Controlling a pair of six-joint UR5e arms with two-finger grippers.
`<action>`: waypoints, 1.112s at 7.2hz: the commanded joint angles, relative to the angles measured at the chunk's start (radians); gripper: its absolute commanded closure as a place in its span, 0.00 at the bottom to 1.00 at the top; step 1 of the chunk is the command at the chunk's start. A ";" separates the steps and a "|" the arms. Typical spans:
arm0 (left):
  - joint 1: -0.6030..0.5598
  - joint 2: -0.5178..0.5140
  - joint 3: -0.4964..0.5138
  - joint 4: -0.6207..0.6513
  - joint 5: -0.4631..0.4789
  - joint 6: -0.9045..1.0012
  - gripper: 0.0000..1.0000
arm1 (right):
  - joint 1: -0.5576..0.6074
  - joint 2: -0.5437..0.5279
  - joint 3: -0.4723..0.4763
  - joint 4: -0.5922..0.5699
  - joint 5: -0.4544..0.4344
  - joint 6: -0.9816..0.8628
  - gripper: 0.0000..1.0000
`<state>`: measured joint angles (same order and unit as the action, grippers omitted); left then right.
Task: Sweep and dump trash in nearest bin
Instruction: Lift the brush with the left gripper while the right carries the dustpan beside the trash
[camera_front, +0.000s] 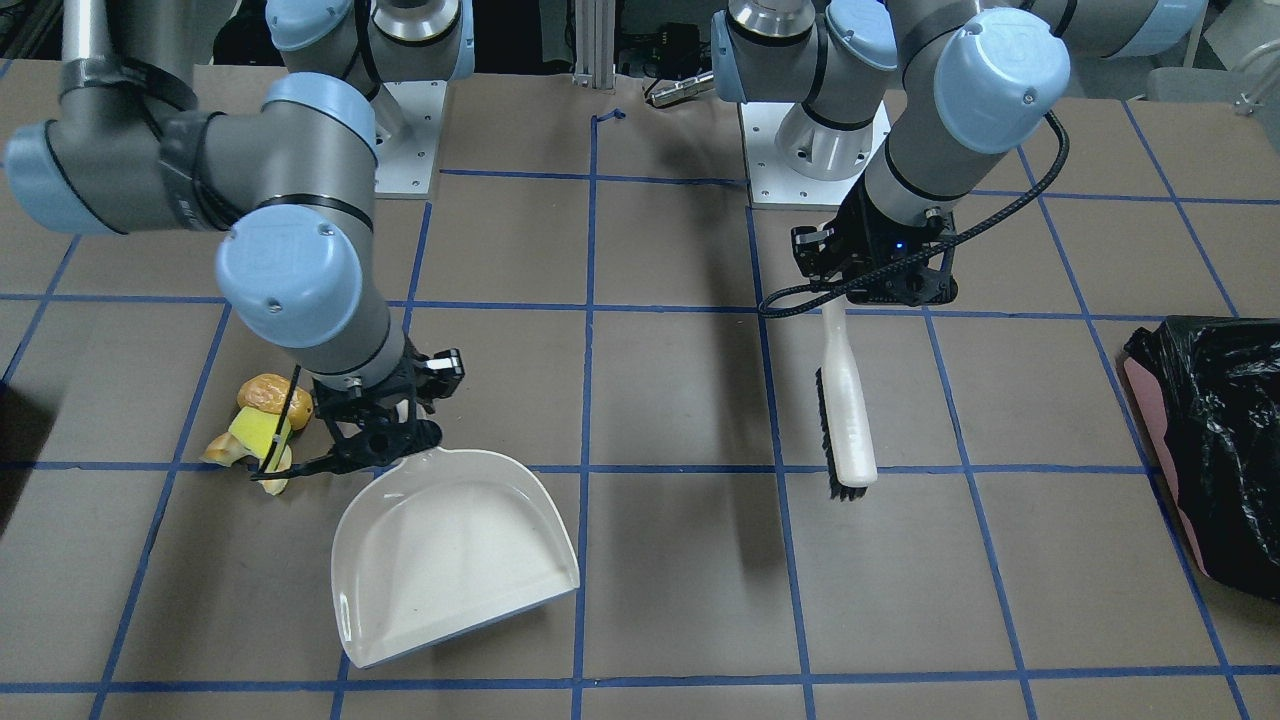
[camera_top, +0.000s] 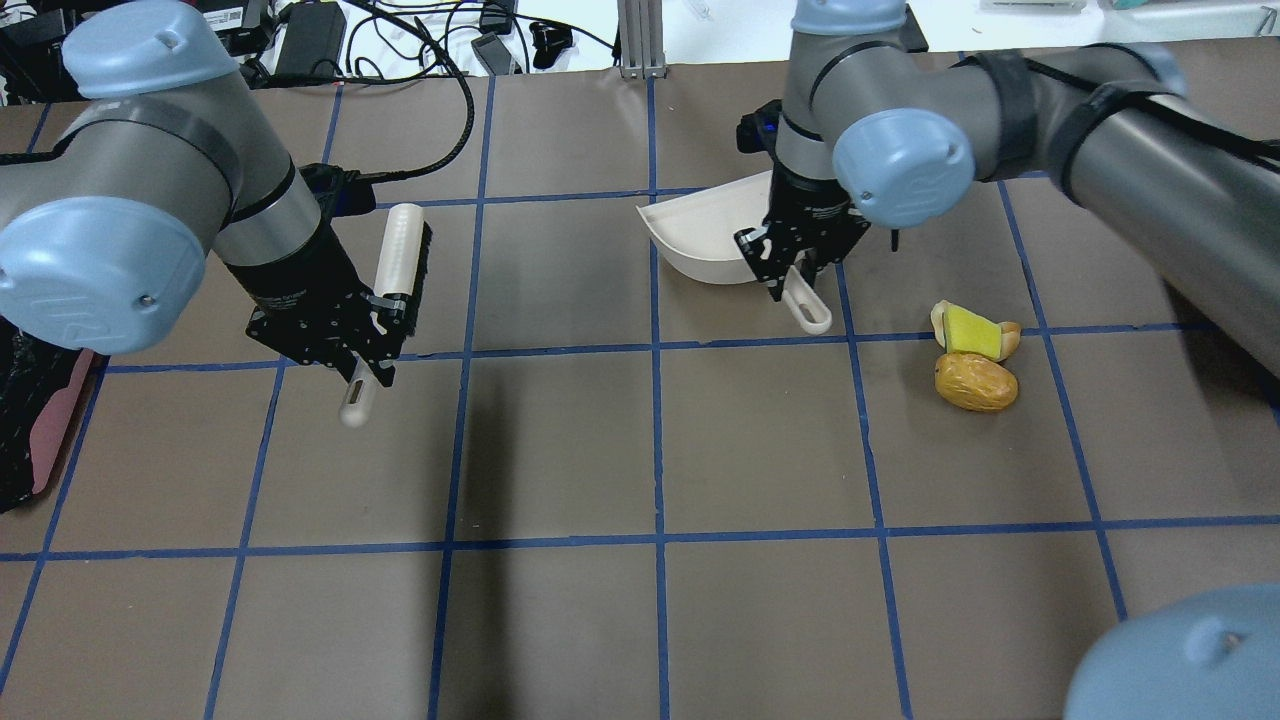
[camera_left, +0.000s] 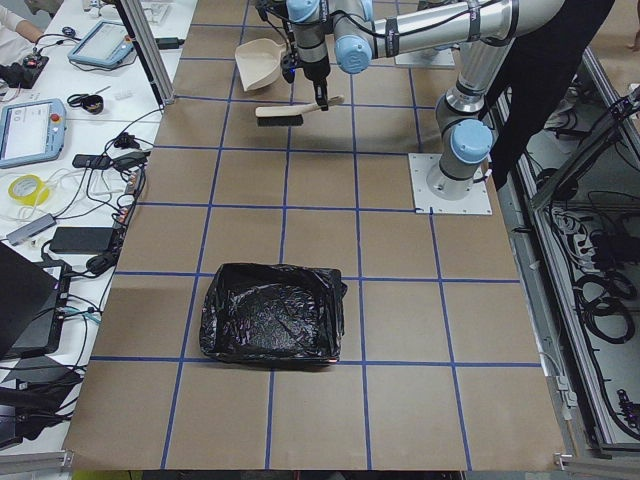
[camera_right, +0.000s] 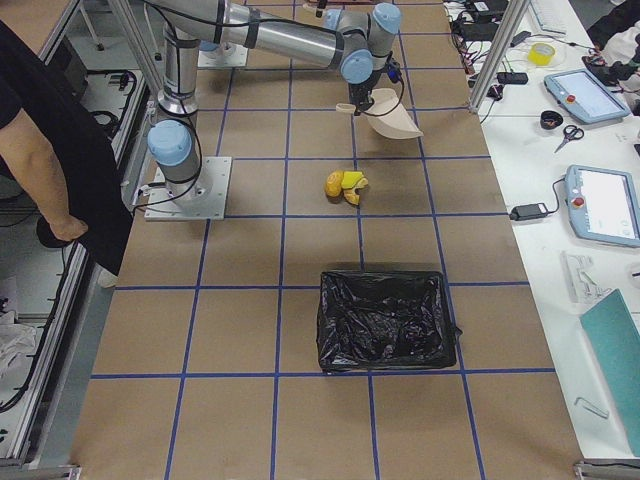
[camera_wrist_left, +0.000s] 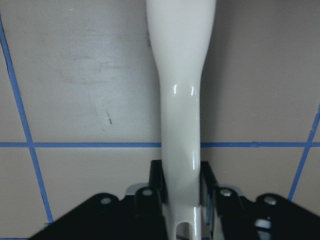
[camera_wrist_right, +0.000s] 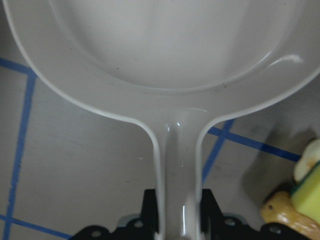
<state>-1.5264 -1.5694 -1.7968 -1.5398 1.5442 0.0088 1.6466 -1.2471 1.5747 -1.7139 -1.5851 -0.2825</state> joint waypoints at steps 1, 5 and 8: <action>-0.006 -0.004 0.002 0.017 -0.025 -0.033 1.00 | -0.103 -0.048 0.002 0.083 -0.123 -0.281 1.00; -0.047 -0.030 0.000 0.092 -0.096 -0.132 1.00 | -0.371 -0.078 0.005 0.094 -0.248 -0.967 1.00; -0.240 -0.102 0.000 0.264 -0.098 -0.500 1.00 | -0.494 -0.055 0.007 -0.011 -0.395 -1.488 1.00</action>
<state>-1.6820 -1.6409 -1.7963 -1.3454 1.4475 -0.3558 1.1922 -1.3109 1.5803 -1.6604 -1.9261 -1.5733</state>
